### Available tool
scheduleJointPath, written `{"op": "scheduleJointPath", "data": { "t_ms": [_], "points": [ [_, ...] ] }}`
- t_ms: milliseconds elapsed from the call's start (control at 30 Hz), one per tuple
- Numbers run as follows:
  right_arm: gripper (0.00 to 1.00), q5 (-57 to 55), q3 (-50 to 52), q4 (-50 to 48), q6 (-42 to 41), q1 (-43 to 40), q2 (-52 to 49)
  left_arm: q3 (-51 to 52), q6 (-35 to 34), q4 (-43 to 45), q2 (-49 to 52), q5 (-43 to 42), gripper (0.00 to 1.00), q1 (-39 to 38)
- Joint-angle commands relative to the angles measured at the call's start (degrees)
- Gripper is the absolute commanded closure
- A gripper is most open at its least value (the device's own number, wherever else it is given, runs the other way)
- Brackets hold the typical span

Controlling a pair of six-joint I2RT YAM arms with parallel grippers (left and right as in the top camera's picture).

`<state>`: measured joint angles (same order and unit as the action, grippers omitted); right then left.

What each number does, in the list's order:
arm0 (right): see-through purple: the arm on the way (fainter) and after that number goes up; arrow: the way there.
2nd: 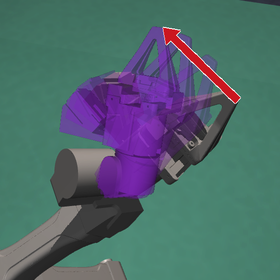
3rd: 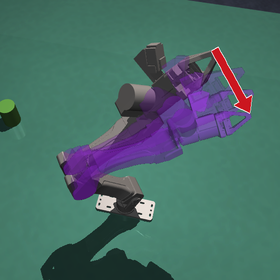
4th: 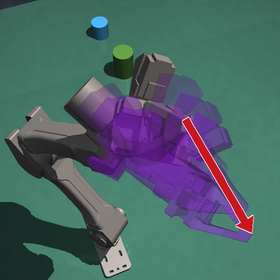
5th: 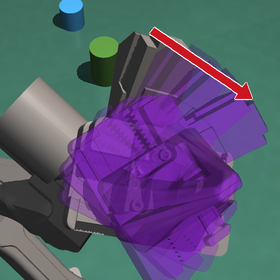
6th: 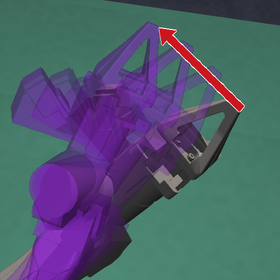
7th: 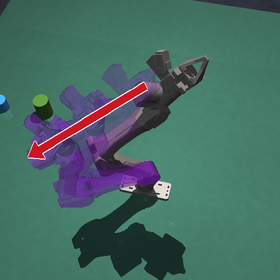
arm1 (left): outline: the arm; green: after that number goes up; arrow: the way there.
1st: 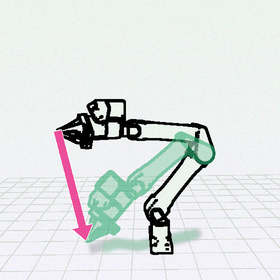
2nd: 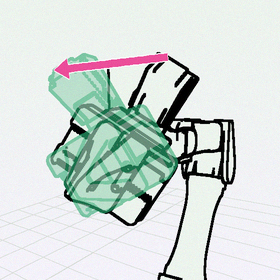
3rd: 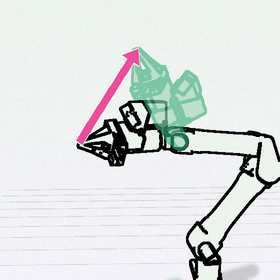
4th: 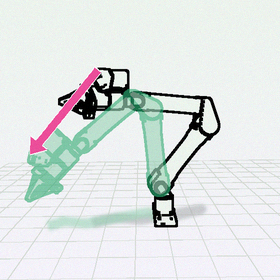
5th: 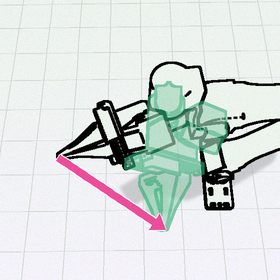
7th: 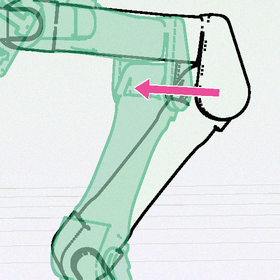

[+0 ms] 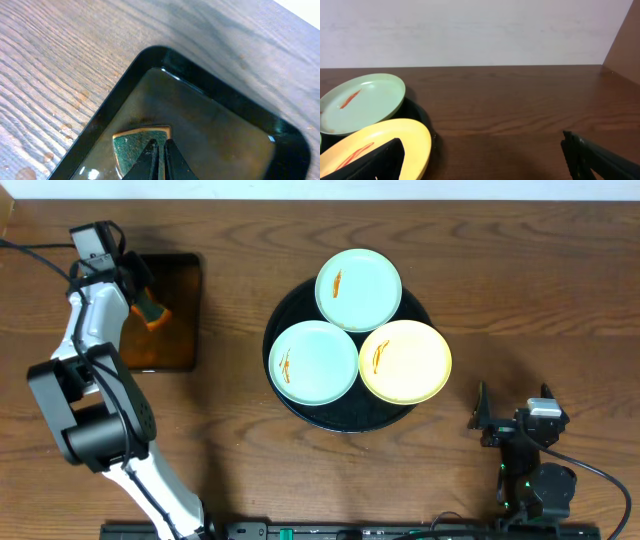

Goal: Clean dirty plates on tray and stack at the side

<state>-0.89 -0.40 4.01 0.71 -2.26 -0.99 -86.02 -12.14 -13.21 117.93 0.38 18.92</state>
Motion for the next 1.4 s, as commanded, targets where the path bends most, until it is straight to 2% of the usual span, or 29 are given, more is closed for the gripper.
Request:
{"op": "scheduleJointPath", "data": {
  "t_ms": [0, 167, 367, 533, 567, 733, 1133, 1367],
  "points": [
    [0.01, -0.2, 0.1, 0.2, 0.6, 0.9, 0.2, 0.0, 0.1, 0.3, 5.0, 0.3, 0.92, 0.1],
    [0.01, -0.2, 0.1, 0.2, 0.6, 0.9, 0.2, 0.0, 0.1, -0.5, 10.2, 0.3, 0.92, 0.1],
    [0.01, -0.2, 0.1, 0.2, 0.6, 0.9, 0.2, 0.0, 0.1, -1.5, 2.9, -1.4, 0.92, 0.1],
    [0.01, -0.2, 0.1, 0.2, 0.6, 0.9, 0.2, 0.0, -0.6, -10.6, -4.6, -4.9, 0.92, -0.1],
    [0.01, -0.2, 0.1, 0.2, 0.6, 0.9, 0.2, 0.0, -0.6, -14.0, -4.8, -4.9, 0.92, -0.1],
    [0.01, -0.2, 0.1, 0.2, 0.6, 0.9, 0.2, 1.1, -0.9, -20.3, -2.8, -4.9, 0.92, -0.1],
    [0.01, -0.2, 0.1, 0.2, 0.6, 0.9, 0.2, 3.0, -1.8, -17.0, 6.3, -4.9, 0.92, -0.1],
    [0.01, -0.2, 0.1, 0.2, 0.6, 0.9, 0.2, 2.1, -1.6, -15.1, -3.7, -4.9, 0.93, -0.1]
  ]
}}
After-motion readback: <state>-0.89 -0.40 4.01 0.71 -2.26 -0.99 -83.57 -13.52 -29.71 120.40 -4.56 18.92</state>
